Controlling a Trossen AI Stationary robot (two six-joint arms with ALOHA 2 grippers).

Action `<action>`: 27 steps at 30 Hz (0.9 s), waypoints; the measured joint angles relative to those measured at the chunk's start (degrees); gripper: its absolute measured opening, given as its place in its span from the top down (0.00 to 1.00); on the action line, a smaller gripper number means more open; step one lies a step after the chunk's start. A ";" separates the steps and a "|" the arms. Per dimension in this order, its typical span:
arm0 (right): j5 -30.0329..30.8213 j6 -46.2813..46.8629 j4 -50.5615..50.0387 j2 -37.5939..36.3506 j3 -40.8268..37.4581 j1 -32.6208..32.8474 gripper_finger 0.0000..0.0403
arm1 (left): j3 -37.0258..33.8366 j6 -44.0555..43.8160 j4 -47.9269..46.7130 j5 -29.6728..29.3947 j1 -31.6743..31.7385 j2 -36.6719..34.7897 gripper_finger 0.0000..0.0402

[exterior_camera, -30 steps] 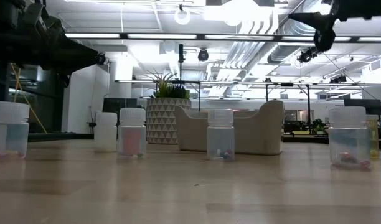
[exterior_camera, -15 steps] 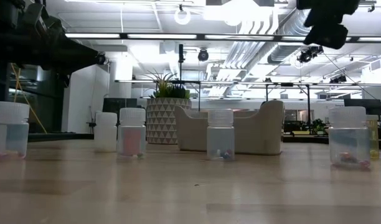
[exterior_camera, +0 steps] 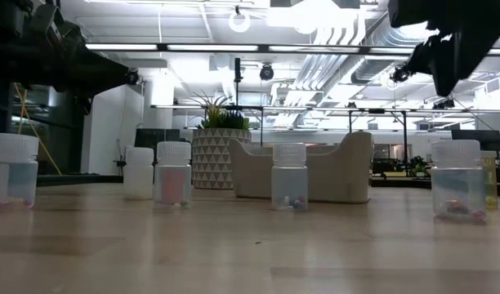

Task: Pick and place pill bottles into a basket
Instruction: Put the yellow pill bottle into the white bin

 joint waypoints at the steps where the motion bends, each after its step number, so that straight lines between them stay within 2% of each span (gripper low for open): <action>1: 1.48 -0.03 -0.56 0.83 0.00 0.64 0.56 | 0.01 0.00 0.01 0.00 0.00 -0.02 0.68; 7: 6.07 0.39 -4.47 5.55 0.00 3.30 0.56 | 0.02 0.02 0.02 0.00 0.00 0.00 0.68; 12: 10.14 4.96 -4.80 7.02 -0.04 4.19 0.56 | 0.00 0.01 0.01 0.01 0.00 -0.02 0.68; 15: 9.25 7.24 -4.57 7.09 -1.01 4.29 0.56 | 0.00 0.00 0.02 0.02 0.02 -0.02 0.68; 20: 4.34 8.29 -4.34 7.10 -3.21 4.54 0.52 | 0.00 0.01 0.02 0.02 0.00 -0.02 0.68; 27: 8.32 8.05 -3.41 7.12 -4.35 4.92 0.43 | 0.00 0.02 0.01 0.04 0.02 -0.02 0.68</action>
